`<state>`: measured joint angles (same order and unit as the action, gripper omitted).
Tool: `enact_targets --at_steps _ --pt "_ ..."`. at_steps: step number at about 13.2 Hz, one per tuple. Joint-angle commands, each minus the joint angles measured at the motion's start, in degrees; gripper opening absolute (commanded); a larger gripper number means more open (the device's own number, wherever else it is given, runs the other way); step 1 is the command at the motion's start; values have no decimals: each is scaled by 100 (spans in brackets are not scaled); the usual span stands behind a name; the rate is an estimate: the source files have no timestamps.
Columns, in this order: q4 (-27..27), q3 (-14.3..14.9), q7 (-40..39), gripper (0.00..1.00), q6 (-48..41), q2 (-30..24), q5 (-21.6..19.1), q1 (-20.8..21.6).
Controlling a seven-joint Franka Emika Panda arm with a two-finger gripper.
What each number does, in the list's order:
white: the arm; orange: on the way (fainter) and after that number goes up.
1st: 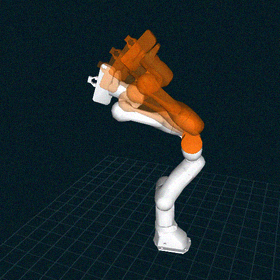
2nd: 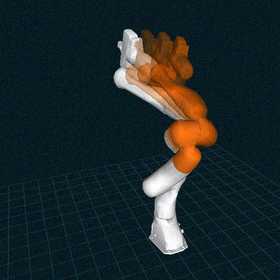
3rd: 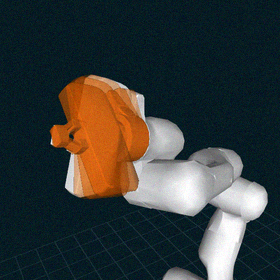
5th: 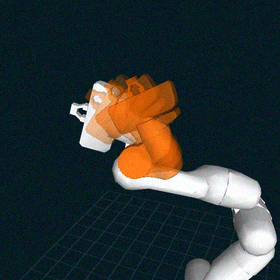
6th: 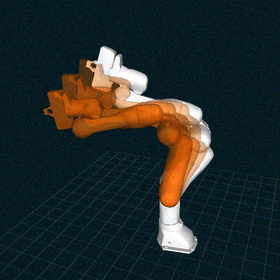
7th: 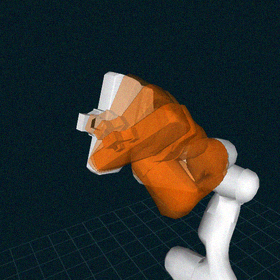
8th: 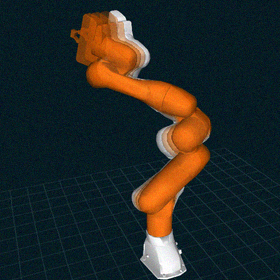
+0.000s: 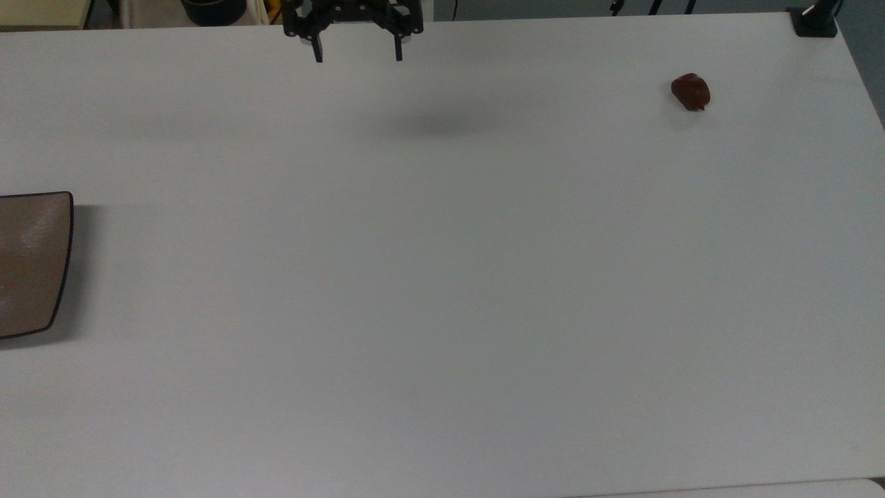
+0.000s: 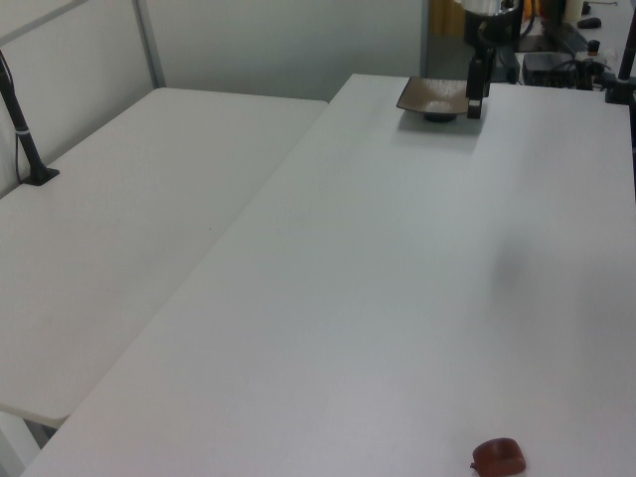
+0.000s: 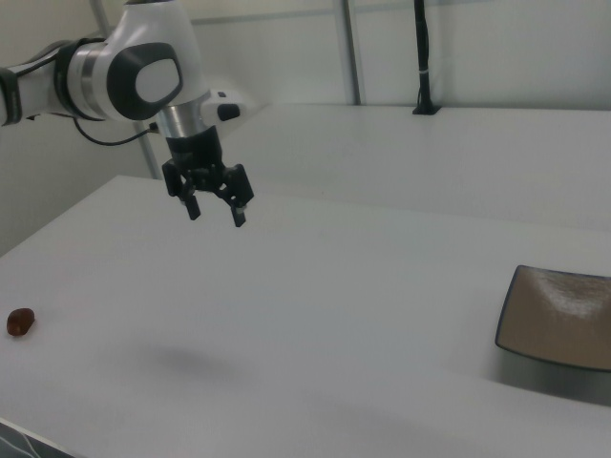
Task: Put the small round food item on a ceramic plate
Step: 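Move the open gripper across the table toward the dark red food item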
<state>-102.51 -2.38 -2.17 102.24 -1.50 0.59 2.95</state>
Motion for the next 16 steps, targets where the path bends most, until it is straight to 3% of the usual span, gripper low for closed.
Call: enact_targets --at_steps 1,3,6,9,11,14,16 --pt "-128 -385 -100 100 -28 -69 -76 197" --pt "-233 -684 -91 100 -37 -61 -252 215" --pt "-295 -1412 -117 100 -90 150 -805 224" --pt "-287 -1853 -91 100 -20 361 -1561 635" --pt "-269 -2099 14 100 155 467 -1597 1057" --pt "-295 -2460 567 100 629 703 -1597 1260" --pt "-295 -2487 638 100 1130 958 -1624 1296"
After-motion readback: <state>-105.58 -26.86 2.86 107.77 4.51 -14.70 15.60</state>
